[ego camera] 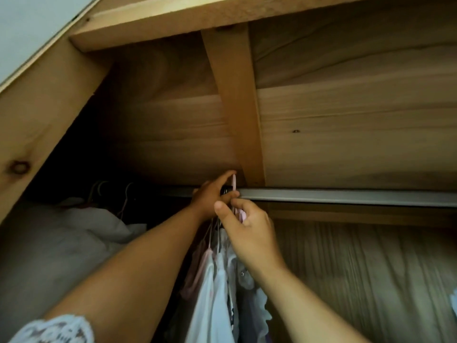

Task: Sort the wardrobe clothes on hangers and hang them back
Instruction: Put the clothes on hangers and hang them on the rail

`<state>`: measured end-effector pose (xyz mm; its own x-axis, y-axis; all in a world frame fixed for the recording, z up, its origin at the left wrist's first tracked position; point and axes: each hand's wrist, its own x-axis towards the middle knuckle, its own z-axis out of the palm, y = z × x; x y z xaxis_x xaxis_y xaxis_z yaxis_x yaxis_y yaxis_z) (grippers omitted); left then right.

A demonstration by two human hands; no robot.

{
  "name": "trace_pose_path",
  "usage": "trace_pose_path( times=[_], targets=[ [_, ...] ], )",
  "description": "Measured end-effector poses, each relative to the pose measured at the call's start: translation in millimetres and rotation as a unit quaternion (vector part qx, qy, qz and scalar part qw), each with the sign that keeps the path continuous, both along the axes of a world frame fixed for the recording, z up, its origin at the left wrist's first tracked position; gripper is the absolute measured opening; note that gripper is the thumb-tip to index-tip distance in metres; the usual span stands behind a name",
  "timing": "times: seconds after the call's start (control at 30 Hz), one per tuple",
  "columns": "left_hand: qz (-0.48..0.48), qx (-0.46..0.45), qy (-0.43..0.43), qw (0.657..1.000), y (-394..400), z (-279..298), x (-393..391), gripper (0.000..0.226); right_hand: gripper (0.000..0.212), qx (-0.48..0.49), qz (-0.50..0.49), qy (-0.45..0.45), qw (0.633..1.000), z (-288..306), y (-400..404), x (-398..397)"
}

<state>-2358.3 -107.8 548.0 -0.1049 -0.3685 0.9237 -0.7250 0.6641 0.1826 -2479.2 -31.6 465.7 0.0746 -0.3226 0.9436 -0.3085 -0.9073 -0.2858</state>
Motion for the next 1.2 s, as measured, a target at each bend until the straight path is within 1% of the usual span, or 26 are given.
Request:
trace_pose_path(
  times=[0.07, 0.17, 0.2, 0.23, 0.37, 0.43, 0.5, 0.53, 0.6, 0.7, 0.87, 1.0, 1.1, 1.2],
  targets=[
    [-0.016, 0.011, 0.0, 1.0, -2, 2, 2, 0.059, 0.047, -0.018, 0.002, 0.001, 1.0, 0, 1, 2],
    [-0.034, 0.023, 0.005, 0.999, -7, 5, 3, 0.071, 0.057, -0.038, 0.016, -0.008, 0.999, -1, 1, 6],
    [-0.037, 0.025, 0.007, 0.999, -8, 5, 3, 0.072, 0.057, -0.043, 0.018, -0.014, 0.999, -1, 2, 7],
    [-0.042, 0.022, 0.011, 0.999, -10, 5, 3, 0.074, 0.053, -0.047, 0.015, -0.022, 0.999, -1, 2, 9],
    [-0.066, 0.006, 0.027, 0.997, -11, 3, 4, 0.07, 0.025, -0.047, 0.023, -0.053, 0.997, -2, 8, 9],
    [-0.036, 0.01, -0.004, 0.999, -11, 2, 7, 0.062, 0.022, -0.036, 0.024, -0.051, 0.998, -6, 7, 8],
    [0.016, -0.002, -0.03, 0.999, -13, -2, 7, 0.054, 0.029, -0.018, 0.004, -0.039, 0.999, -14, 4, 5],
    [0.02, -0.014, -0.025, 0.999, -14, -3, 7, 0.053, 0.035, -0.013, -0.01, -0.037, 0.999, -18, 1, 3],
    [0.005, -0.027, -0.013, 1.0, -15, -3, 8, 0.054, 0.04, -0.012, -0.03, -0.03, 0.999, -22, -4, 0],
    [0.006, -0.015, -0.021, 1.0, -18, 0, 10, 0.056, 0.047, -0.008, -0.04, -0.007, 0.999, -24, -9, -7],
    [0.002, -0.008, -0.012, 1.0, -16, -2, 9, 0.056, 0.056, 0.012, -0.007, 0.012, 1.0, -33, -8, -11],
    [0.01, 0.033, -0.013, 0.999, -4, -4, 6, 0.065, 0.059, 0.039, 0.047, 0.006, 0.998, -43, -3, -8],
    [-0.061, 0.074, -0.003, 0.995, 14, -10, 7, 0.07, 0.064, 0.066, 0.065, -0.001, 0.996, -50, 1, -4],
    [-0.108, 0.067, 0.031, 0.991, 37, -22, 14, 0.062, 0.066, 0.082, 0.083, -0.012, 0.993, -56, 13, 2]
  ],
)
